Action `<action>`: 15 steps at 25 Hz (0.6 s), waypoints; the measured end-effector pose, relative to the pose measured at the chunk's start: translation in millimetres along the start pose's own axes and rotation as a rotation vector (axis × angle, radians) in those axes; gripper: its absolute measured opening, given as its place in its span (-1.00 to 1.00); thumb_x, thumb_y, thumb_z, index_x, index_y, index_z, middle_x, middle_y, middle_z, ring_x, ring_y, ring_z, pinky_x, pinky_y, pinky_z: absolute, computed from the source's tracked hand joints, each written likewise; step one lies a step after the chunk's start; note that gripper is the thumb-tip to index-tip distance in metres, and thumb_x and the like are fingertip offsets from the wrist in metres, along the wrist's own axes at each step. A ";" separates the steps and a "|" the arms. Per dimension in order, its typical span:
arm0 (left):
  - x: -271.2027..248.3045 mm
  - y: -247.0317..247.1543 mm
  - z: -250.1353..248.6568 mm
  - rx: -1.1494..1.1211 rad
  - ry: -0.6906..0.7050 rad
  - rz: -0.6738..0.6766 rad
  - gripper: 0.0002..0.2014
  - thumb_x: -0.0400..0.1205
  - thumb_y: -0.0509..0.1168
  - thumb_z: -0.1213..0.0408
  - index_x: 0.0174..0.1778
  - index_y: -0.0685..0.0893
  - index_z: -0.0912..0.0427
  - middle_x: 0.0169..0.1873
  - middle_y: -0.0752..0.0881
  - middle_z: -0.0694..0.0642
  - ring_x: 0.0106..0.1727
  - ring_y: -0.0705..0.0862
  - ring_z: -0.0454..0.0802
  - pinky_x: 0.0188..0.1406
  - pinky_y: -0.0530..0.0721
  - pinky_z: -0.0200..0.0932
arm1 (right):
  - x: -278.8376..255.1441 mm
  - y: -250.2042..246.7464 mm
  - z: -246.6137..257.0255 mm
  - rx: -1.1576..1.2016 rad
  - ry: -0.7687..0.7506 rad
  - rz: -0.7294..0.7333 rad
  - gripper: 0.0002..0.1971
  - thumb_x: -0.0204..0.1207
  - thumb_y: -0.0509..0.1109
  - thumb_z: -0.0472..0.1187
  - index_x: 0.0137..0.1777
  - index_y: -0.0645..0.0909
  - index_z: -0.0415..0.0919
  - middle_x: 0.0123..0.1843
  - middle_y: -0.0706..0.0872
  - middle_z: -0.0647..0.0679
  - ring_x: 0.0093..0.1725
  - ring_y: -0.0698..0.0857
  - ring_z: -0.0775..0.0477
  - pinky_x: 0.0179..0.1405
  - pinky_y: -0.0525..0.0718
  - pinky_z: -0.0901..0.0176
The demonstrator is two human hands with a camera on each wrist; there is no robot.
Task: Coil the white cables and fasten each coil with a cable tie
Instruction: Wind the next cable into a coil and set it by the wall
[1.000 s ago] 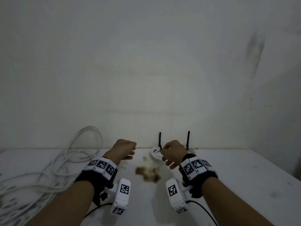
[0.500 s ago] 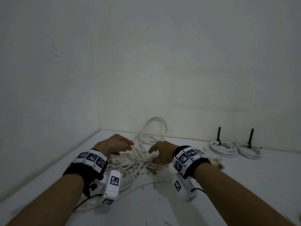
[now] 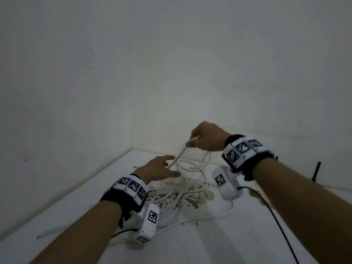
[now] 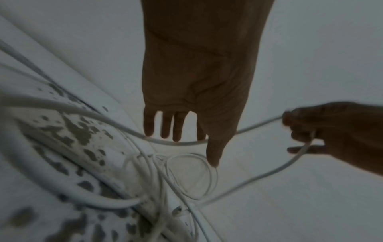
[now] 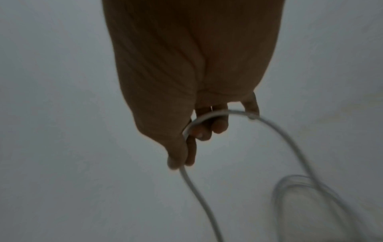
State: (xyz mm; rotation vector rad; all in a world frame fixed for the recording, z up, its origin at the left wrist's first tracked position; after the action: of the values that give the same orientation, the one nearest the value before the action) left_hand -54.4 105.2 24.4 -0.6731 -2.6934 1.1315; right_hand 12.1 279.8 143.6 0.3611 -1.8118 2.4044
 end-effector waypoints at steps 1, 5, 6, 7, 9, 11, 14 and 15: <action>3.5 2.1 -6.0 0.001 0.020 -0.037 -0.36 0.57 0.42 -0.08 0.57 0.44 -0.09 0.43 0.55 0.18 0.36 0.57 0.05 0.31 0.52 -0.17 | 1.4 -19.7 8.1 0.075 -0.018 -0.101 -0.75 0.55 0.50 0.05 -0.06 0.80 -0.14 -0.14 0.74 -0.04 -0.04 0.68 -0.01 -0.07 0.51 0.24; 14.4 9.8 -22.2 -0.132 0.018 -0.076 -0.64 0.72 0.20 -0.07 0.26 0.73 0.03 0.22 0.72 0.13 0.18 0.70 0.05 0.29 0.58 -0.08 | -10.6 -92.7 21.3 0.611 -0.002 -0.656 -0.75 0.58 0.47 0.01 -0.25 0.77 -0.11 -0.63 0.49 0.21 -0.52 0.51 0.13 -0.37 0.63 0.10; 13.9 11.0 -25.5 -0.231 0.002 -0.082 -0.63 0.73 0.17 -0.09 0.07 0.79 0.06 0.05 0.77 0.12 -0.01 0.73 0.02 0.13 0.63 -0.07 | -15.6 -107.7 17.3 0.688 0.034 -0.756 -0.74 0.58 0.46 0.02 -0.26 0.77 -0.10 -0.69 0.43 0.24 -0.56 0.46 0.15 -0.42 0.60 0.11; 14.1 10.7 -29.8 -0.320 -0.012 -0.110 -0.58 0.73 0.16 -0.11 -0.09 0.80 0.09 -0.12 0.76 0.11 -0.17 0.70 0.01 -0.05 0.63 -0.10 | -20.2 -119.9 10.0 0.716 0.060 -0.820 -0.73 0.58 0.45 0.04 -0.26 0.77 -0.10 -0.72 0.41 0.24 -0.55 0.44 0.14 -0.41 0.55 0.13; 11.6 3.2 -41.2 -0.443 -0.025 -0.198 -0.57 0.67 0.24 -0.15 -0.22 0.74 0.15 -0.27 0.66 0.11 -0.29 0.59 -0.01 -0.25 0.61 -0.15 | -27.9 -133.9 -8.1 0.674 0.074 -0.878 -0.72 0.56 0.45 0.08 -0.21 0.78 -0.11 -0.67 0.45 0.25 -0.47 0.47 0.10 -0.34 0.50 0.16; 8.6 -7.9 -52.4 -0.527 -0.062 -0.232 -0.56 0.56 0.37 -0.20 -0.23 0.69 0.18 -0.35 0.60 0.07 -0.37 0.52 -0.04 -0.39 0.55 -0.20 | -37.5 -141.9 -34.4 0.621 0.141 -1.061 -0.71 0.57 0.45 0.07 -0.14 0.77 -0.16 -0.45 0.60 0.11 -0.34 0.58 -0.01 -0.25 0.61 0.11; 2.2 -18.4 -55.9 -0.622 -0.197 -0.146 -0.51 0.50 0.39 -0.29 -0.33 0.57 0.12 -0.52 0.50 0.00 -0.52 0.41 -0.09 -0.48 0.41 -0.27 | -53.4 -149.5 -77.2 0.663 0.325 -1.289 -0.72 0.57 0.41 0.12 -0.19 0.70 -0.08 -0.24 0.67 -0.08 -0.16 0.69 -0.20 -0.06 0.71 0.00; 0.1 -19.0 -55.3 -0.679 -0.236 -0.114 -0.50 0.49 0.40 -0.29 -0.38 0.52 0.10 -0.58 0.44 -0.02 -0.57 0.36 -0.11 -0.53 0.36 -0.29 | -56.8 -148.2 -89.2 0.674 0.356 -1.253 -0.71 0.55 0.40 0.14 -0.21 0.69 -0.06 -0.24 0.67 -0.09 -0.17 0.69 -0.23 -0.07 0.71 -0.03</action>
State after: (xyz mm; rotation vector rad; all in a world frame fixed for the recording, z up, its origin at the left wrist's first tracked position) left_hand -44.6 129.1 76.9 -0.4658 -3.2788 0.2543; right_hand 89.9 410.2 244.1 0.7508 -0.2900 1.7958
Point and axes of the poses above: each hand's wrist, its own x-axis towards the middle knuckle, its own y-axis out of the palm, z = x × y, the point moved 1 cm from there along x, towards the middle knuckle
